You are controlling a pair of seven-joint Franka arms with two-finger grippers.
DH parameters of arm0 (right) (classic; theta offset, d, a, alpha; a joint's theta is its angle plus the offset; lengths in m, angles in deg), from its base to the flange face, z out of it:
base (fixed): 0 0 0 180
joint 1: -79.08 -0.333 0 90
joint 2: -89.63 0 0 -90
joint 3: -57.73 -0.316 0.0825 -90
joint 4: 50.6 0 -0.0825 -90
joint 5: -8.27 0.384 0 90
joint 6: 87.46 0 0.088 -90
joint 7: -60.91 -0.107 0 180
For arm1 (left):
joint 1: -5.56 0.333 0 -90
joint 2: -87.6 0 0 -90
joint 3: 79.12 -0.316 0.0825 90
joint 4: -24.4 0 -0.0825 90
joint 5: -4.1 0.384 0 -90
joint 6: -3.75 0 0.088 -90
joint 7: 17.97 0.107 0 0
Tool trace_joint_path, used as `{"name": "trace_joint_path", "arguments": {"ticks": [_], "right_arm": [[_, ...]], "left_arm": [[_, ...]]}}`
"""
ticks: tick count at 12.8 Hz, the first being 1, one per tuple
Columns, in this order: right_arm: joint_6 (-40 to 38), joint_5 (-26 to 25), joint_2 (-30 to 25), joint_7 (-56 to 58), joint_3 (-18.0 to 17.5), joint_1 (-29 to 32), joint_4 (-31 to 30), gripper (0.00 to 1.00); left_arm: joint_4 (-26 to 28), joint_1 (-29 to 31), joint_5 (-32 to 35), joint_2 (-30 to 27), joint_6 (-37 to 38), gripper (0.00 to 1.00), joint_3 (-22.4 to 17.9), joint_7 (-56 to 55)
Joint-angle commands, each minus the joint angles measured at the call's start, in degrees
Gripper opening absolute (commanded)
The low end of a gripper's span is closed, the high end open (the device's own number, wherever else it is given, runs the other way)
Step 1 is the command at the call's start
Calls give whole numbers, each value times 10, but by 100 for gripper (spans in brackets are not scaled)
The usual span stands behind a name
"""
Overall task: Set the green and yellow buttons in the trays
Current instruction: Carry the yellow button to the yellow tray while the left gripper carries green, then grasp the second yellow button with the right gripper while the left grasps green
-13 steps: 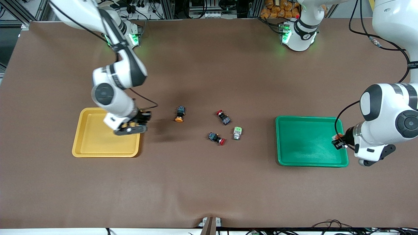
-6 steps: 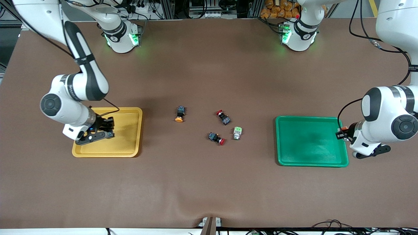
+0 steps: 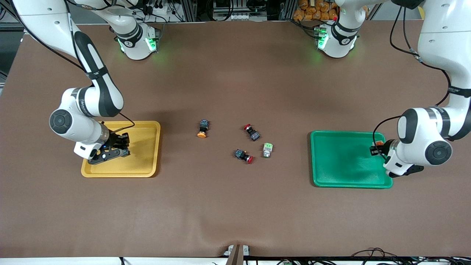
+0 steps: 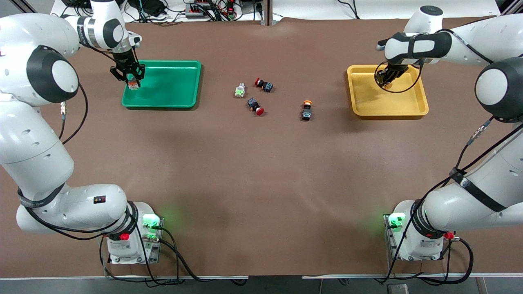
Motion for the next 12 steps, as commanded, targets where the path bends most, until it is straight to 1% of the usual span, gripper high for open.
{"name": "trace_joint_path", "arguments": {"ticks": [1,2,5,7,8,9,10,12], "right_arm": [[40,-7,35,20,-4,7,-1,0],[44,-6,38,20,-4,6,-1,0],[44,-7,44,21,-4,6,-1,0],[44,-7,44,21,-4,6,-1,0],[44,-7,45,21,-4,5,0,34],[44,-7,44,20,-4,6,0,99],[44,-7,44,21,-4,6,0,100],[43,-6,44,20,-4,6,1,100]], "left_arm": [[-12,4,15,11,-9,64,4,-6],[-15,-4,15,8,-10,100,3,-7],[-47,-18,14,-23,-1,100,12,-22],[-48,-40,13,-53,3,100,24,-28],[-48,-64,9,-62,6,100,34,-60],[-48,-87,10,-64,16,100,41,-106],[-48,-114,15,-63,20,100,45,-132],[-49,-167,14,-58,20,100,45,-142]]}}
